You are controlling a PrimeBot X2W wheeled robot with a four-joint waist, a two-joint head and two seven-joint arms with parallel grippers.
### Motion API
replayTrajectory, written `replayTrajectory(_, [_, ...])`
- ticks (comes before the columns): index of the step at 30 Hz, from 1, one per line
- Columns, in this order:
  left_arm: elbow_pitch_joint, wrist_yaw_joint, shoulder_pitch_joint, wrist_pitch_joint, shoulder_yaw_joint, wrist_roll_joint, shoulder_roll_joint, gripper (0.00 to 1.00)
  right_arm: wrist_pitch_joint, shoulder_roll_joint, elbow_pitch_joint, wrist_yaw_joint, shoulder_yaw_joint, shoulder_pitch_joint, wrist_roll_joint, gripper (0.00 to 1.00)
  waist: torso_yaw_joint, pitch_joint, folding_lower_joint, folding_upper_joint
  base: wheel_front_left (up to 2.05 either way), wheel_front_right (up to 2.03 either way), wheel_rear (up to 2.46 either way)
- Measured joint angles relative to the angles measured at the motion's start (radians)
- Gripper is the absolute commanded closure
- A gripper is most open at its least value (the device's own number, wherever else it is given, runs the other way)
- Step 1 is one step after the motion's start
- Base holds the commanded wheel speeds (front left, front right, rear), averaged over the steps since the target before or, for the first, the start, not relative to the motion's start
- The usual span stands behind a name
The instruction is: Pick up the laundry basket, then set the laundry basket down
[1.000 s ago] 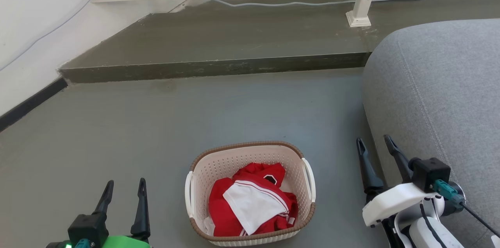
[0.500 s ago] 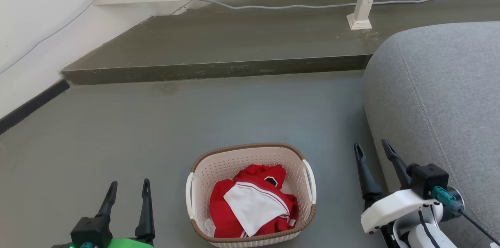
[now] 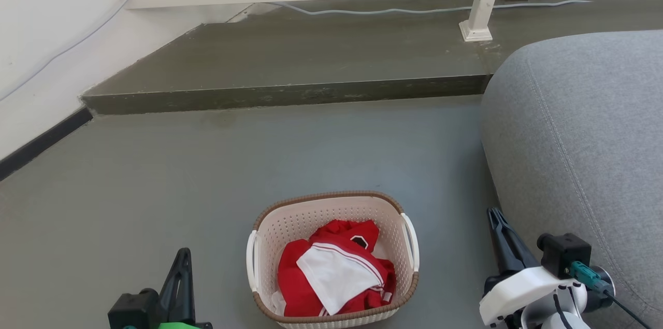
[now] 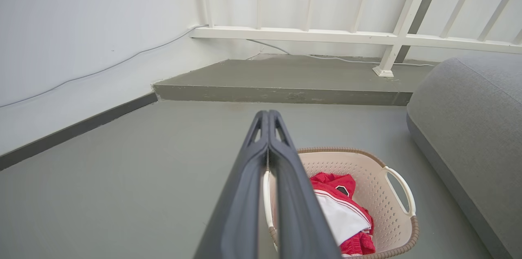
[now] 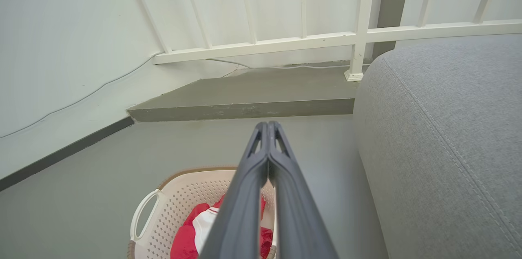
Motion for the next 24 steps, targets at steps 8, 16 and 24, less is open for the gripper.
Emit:
replayTrajectory(8, [-0.009, -0.01, 0.02, 0.0, -0.013, -0.074, -0.001, 1.0, 0.0, 0.012, -0.013, 0.017, -0.007, 0.012, 0.07, 1.0, 0.003, 0.0, 0.0, 0.0, 0.0, 0.0, 0.0])
replayTrajectory(16, [-0.011, -0.02, 0.019, 0.009, 0.012, -0.211, -0.005, 1.0, 0.023, 0.02, -0.024, 0.035, -0.042, 0.012, 0.208, 1.0, 0.006, 0.0, 0.0, 0.0, 0.0, 0.0, 0.0])
replayTrajectory(24, [-0.004, -0.029, 0.016, 0.028, 0.038, -0.322, -0.009, 1.0, 0.046, 0.024, -0.025, 0.044, -0.079, 0.011, 0.312, 1.0, 0.008, -0.001, 0.0, 0.0, 0.0, 0.0, 0.0])
